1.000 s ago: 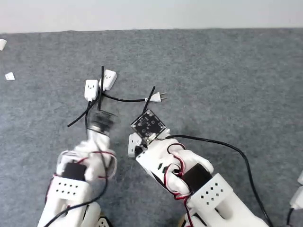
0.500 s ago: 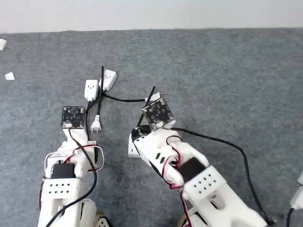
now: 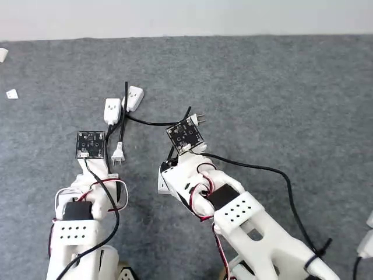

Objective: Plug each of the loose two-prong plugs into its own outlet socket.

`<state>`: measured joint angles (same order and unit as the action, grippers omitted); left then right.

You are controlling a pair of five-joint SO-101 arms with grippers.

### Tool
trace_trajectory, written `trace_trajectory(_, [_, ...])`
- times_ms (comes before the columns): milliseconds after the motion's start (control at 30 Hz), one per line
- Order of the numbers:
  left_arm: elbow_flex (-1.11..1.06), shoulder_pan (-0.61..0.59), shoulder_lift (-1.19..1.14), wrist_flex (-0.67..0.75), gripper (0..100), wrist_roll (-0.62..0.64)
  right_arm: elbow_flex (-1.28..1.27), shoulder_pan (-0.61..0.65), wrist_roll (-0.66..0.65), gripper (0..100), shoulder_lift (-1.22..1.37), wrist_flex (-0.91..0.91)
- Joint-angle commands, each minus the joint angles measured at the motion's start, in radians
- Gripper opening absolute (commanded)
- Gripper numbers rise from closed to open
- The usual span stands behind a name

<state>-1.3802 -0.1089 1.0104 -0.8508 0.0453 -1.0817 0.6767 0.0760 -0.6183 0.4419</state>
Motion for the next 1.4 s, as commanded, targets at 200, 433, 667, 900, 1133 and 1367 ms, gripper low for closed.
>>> trace_trajectory(200, [0.008,-0.005,0.008,0.026,1,0.008,0.066,-0.012,-0.006,0.9,0.004,-0.068])
trace_trajectory(433, [0.008,-0.003,0.008,0.026,1,0.008,0.066,-0.013,-0.015,0.9,0.005,-0.068])
trace_trajectory(667, [0.008,-0.005,0.008,0.026,1,0.008,0.061,-0.013,-0.018,0.9,0.01,-0.062])
trace_trajectory(900, [0.008,-0.005,0.008,0.025,1,0.008,0.084,-0.013,-0.018,0.9,0.096,-0.071])
trace_trajectory(1133, [0.008,-0.005,0.008,0.025,1,0.008,0.084,-0.013,-0.018,0.9,0.101,-0.07])
trace_trajectory(1367, [0.008,-0.005,0.008,0.026,1,0.006,0.084,-0.013,-0.018,0.9,0.104,-0.079])
